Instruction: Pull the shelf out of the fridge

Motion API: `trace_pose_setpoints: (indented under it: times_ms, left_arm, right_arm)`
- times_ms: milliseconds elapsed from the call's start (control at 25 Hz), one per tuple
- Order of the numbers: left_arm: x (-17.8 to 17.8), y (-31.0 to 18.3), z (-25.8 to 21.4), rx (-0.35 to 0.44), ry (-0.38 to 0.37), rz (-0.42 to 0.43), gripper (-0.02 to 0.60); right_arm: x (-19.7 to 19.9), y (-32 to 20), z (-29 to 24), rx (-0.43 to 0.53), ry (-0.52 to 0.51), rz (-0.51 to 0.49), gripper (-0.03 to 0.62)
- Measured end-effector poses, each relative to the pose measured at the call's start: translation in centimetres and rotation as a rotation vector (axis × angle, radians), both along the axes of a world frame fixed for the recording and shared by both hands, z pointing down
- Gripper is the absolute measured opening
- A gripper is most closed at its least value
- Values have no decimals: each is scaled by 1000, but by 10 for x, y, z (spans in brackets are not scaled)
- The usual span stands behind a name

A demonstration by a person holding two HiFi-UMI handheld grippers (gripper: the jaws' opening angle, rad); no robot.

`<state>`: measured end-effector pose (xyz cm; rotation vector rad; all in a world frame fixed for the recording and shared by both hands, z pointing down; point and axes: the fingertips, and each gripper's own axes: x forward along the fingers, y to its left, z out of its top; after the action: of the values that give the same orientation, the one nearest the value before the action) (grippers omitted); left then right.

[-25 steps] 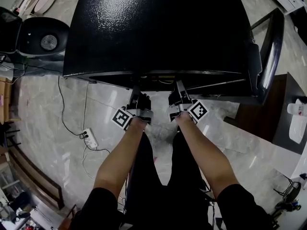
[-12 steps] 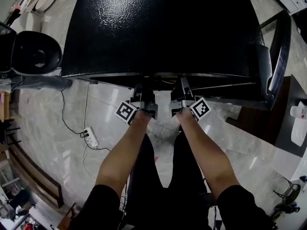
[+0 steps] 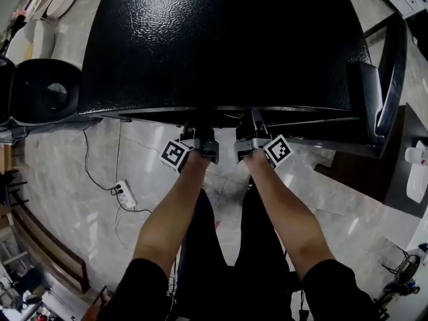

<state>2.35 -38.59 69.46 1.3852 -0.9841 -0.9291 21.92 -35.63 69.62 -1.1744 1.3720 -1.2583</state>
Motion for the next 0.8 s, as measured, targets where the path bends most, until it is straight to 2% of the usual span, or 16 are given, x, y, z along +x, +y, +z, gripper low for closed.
trace_pose_setpoints:
  times_ms: [320,560,800]
  left_arm:
    - [0,-11,1,13,3,-6,172]
    - [2,-17,2,10,13,-15,172]
    - [0,-17,5,7,16,-14,170]
  right_arm:
    - [3,-5,4,-2,-50,26,169]
    - [6,-10,3,-1,-30,50,155]
    - [4,-14,1,5,-9,43,110]
